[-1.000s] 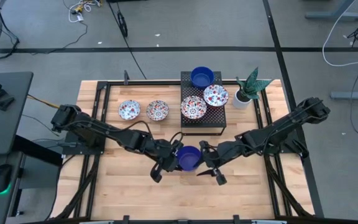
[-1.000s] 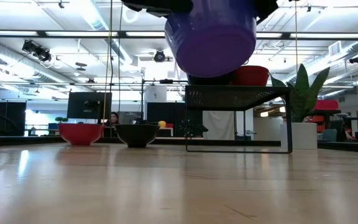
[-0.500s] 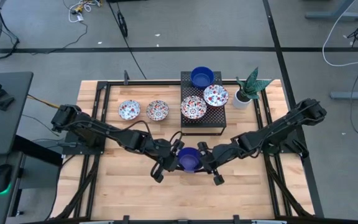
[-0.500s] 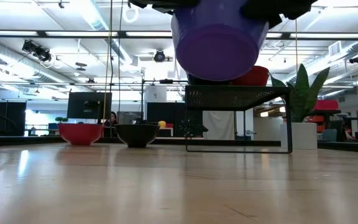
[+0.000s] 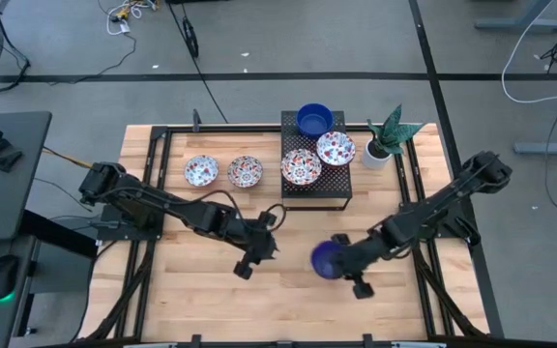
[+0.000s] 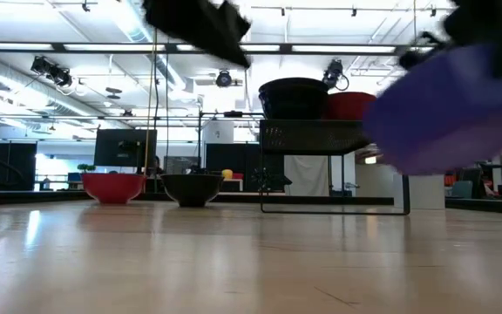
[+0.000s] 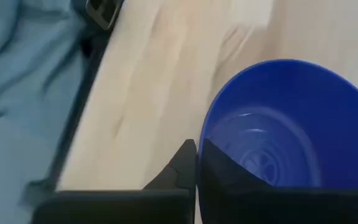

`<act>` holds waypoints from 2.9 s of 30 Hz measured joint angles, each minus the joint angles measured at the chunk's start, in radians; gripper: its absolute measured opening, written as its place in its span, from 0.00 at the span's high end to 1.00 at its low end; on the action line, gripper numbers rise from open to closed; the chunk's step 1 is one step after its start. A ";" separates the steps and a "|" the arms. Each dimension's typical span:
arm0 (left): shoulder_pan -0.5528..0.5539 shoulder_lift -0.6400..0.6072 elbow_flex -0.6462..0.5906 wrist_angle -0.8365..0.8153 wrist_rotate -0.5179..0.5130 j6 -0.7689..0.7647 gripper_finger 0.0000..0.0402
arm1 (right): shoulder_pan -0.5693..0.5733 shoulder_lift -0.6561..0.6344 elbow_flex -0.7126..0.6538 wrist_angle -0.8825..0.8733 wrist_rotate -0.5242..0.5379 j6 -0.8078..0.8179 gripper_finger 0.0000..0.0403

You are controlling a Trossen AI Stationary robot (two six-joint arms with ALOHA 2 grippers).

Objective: Pick & Place Mini bowls
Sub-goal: Stack the blue bowl on top of the blue bowl on the shelf, then stack the black bowl on the black bowls on the shelf

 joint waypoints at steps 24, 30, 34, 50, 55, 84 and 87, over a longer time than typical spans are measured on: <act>0.017 0.002 -0.499 0.928 -0.408 -0.299 0.85 | -0.698 -0.175 0.449 -0.160 0.245 -0.435 0.98; 0.016 0.002 -0.499 0.901 -0.611 -0.380 0.87 | -0.936 0.040 0.558 -0.266 0.149 -0.502 0.98; 0.016 0.002 -0.499 0.850 -0.650 -0.401 0.87 | -1.016 0.146 0.611 -0.275 0.155 -0.517 0.98; 0.002 0.002 -0.499 0.813 -0.640 -0.420 0.87 | -1.103 0.226 0.625 -0.288 0.125 -0.489 0.98; 0.002 0.002 -0.499 0.814 -0.640 -0.423 0.87 | -1.104 0.246 0.624 -0.296 0.105 -0.489 0.98; 0.002 0.002 -0.499 0.814 -0.614 -0.422 0.87 | -1.141 0.279 0.623 -0.300 -0.026 -0.436 0.66; 0.002 0.002 -0.499 0.814 -0.614 -0.422 0.87 | -1.150 0.251 0.623 -0.298 -0.041 -0.436 0.64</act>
